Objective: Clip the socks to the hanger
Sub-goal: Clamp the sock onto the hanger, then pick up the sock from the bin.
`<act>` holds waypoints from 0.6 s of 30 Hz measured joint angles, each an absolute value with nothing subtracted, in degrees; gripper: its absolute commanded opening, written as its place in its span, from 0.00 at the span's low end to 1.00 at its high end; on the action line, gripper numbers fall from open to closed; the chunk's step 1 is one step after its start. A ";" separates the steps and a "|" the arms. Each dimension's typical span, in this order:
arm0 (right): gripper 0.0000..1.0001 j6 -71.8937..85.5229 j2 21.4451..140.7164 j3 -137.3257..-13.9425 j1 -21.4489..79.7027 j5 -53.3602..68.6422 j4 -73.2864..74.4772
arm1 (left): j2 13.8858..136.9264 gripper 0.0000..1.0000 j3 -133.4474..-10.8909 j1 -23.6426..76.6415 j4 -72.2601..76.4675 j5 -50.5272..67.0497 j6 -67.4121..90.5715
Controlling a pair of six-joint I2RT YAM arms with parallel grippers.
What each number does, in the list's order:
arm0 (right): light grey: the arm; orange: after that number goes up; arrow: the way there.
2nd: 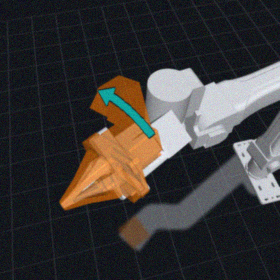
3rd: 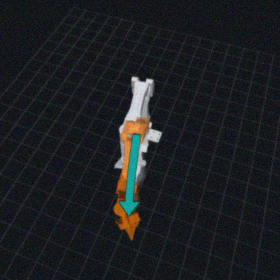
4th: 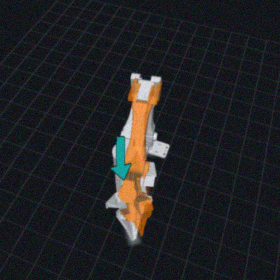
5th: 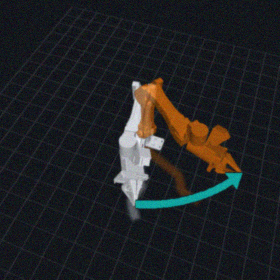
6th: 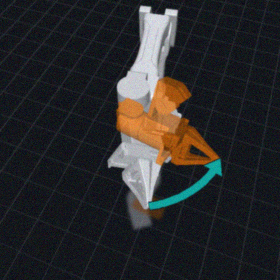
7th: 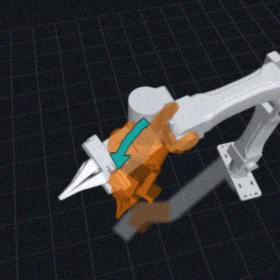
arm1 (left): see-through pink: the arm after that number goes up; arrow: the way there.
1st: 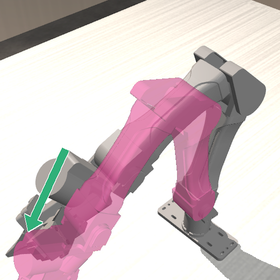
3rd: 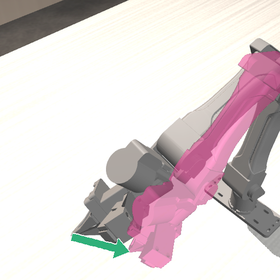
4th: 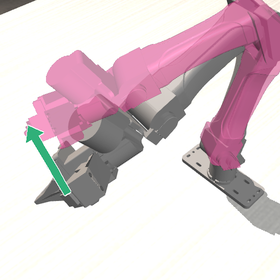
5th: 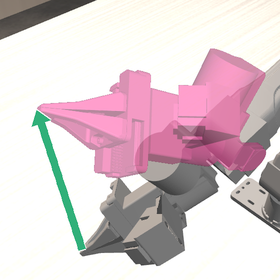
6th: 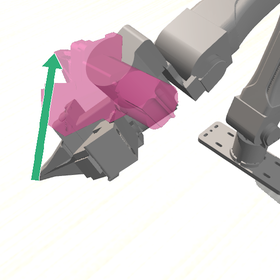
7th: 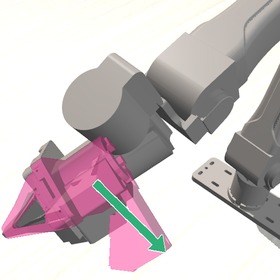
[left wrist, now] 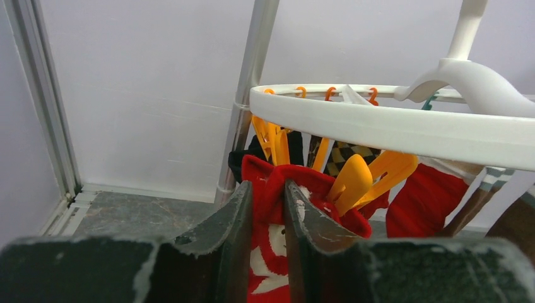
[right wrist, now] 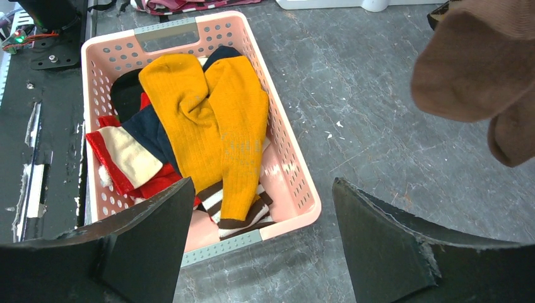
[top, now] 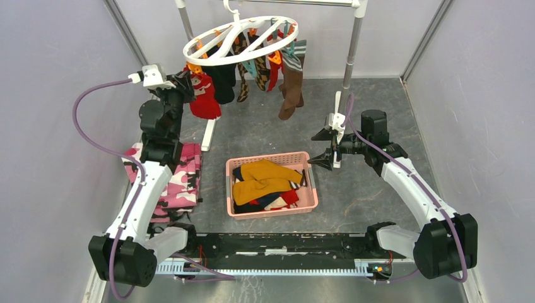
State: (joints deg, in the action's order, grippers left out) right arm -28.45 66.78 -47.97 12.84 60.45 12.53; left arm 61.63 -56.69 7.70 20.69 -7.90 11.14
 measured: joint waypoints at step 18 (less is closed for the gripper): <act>0.87 -29.10 66.81 -47.97 12.84 60.62 12.80 | 48.47 0.63 -50.78 7.66 19.09 -5.41 15.25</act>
State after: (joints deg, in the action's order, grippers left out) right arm -29.10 66.81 -47.97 12.84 60.62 12.80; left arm 48.47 -50.78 7.66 19.09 -5.41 15.25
